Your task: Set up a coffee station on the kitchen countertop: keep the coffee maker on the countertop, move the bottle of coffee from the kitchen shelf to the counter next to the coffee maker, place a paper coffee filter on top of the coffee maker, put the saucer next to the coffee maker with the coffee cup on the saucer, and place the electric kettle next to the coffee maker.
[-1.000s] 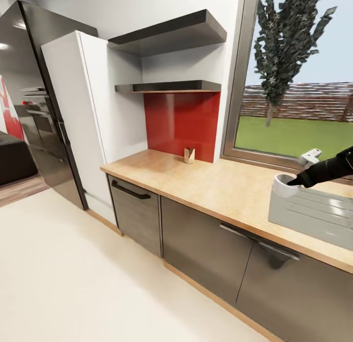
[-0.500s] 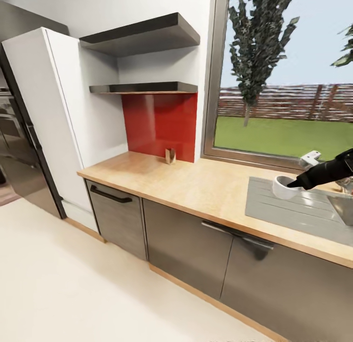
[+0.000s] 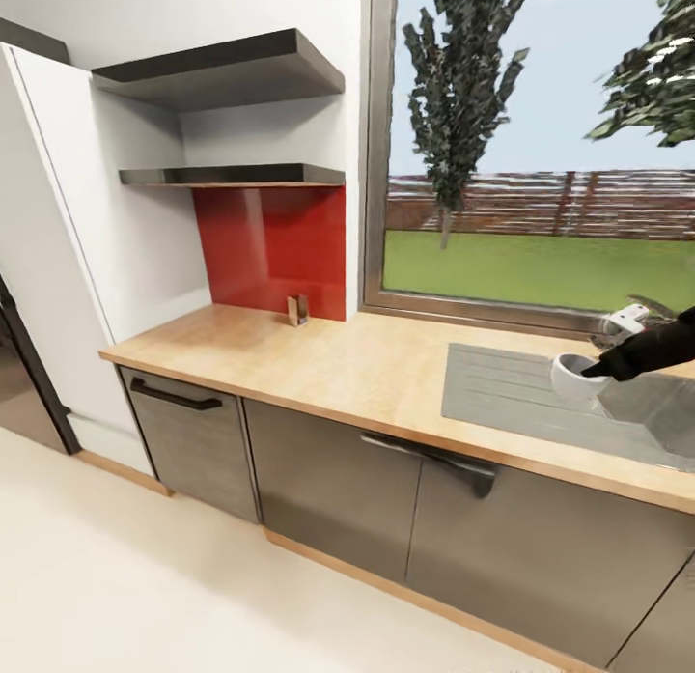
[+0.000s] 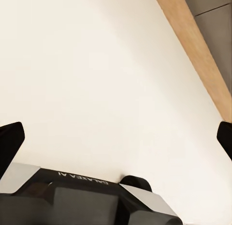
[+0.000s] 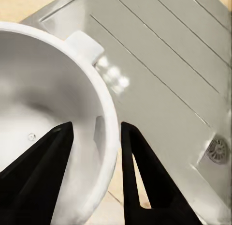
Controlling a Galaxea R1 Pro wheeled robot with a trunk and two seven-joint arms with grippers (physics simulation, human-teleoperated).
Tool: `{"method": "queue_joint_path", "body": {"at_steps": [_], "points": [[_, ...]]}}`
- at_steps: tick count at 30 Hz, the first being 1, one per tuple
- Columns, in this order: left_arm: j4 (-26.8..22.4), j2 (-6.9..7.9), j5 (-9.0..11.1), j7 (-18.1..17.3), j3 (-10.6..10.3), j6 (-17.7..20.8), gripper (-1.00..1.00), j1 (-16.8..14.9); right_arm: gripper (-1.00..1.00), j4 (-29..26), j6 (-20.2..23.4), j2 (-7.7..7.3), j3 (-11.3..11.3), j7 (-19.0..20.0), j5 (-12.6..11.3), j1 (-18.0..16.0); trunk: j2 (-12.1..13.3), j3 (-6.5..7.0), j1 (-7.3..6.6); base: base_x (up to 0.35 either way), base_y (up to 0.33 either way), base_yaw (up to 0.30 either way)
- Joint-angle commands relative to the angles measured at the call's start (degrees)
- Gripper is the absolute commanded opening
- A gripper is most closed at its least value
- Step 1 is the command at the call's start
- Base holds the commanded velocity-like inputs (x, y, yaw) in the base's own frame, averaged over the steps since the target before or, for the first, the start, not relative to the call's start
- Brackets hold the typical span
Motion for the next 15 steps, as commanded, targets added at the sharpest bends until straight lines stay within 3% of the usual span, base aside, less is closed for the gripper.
{"method": "queue_joint_path", "body": {"at_steps": [1,8,15], "points": [[0.0,-0.02,0.3,-0.3,0.3,0.3,1.00,0.0,-1.00,0.0,0.3,-0.34,0.1,0.6,0.5,0.0,0.0,-0.04,0.00,0.000,0.000,-0.251],[0.0,-0.02,0.3,-0.3,0.3,0.3,1.00,0.0,-1.00,0.0,0.3,-1.82,0.1,0.6,0.5,0.0,0.0,0.17,0.00,-0.001,-0.002,-0.250],[0.0,-0.09,0.3,-0.2,0.0,0.3,1.00,0.0,-1.00,0.1,0.3,-2.12,0.1,0.6,0.4,0.0,0.0,0.26,0.00,-0.096,-0.172,-0.106]]}}
